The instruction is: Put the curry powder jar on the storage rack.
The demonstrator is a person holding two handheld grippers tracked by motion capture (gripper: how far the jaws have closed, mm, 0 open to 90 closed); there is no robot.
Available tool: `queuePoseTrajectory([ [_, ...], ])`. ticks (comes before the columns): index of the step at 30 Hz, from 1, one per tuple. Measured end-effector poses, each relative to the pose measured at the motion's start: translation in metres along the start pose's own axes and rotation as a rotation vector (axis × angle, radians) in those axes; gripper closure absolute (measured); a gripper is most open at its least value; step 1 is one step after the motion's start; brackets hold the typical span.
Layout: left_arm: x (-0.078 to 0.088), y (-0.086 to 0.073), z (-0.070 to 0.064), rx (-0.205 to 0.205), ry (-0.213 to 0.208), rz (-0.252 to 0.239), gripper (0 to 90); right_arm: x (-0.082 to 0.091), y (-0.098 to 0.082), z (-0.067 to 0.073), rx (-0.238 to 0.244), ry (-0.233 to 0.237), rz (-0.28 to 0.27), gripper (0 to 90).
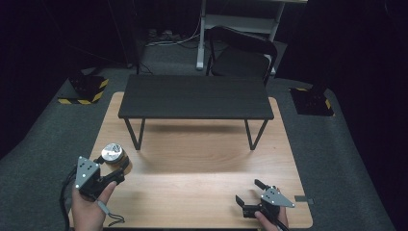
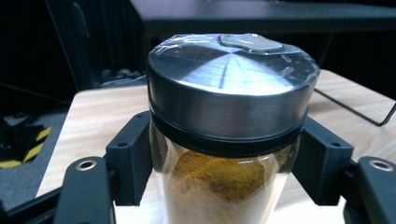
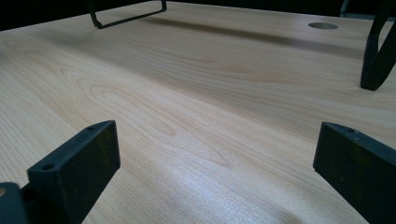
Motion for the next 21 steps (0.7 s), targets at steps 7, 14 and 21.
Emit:
queuePoseTrajectory([
  [7,-0.007,0.024,-0.011,0.002,0.001,-0.019,30.7,0.0,0.0,0.0,0.0,0.001,-0.001,0.1],
  [14,-0.016,0.052,-0.021,0.004,0.005,-0.039,30.8,0.0,0.0,0.0,0.002,0.004,-0.001,0.1],
  [21,-0.032,0.077,-0.029,-0.006,0.007,-0.06,30.7,0.001,0.0,0.0,0.001,0.004,-0.002,0.1],
])
Point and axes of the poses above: each handheld gripper's, and its own axes: x roughly backward along the jaws, y roughly out of its top, z roughly to its left, the point moved 10 cm from there along -x, roughly forward along the jaws, and after that the axes turned 4 degrees about -z, right-handed, at the moved point
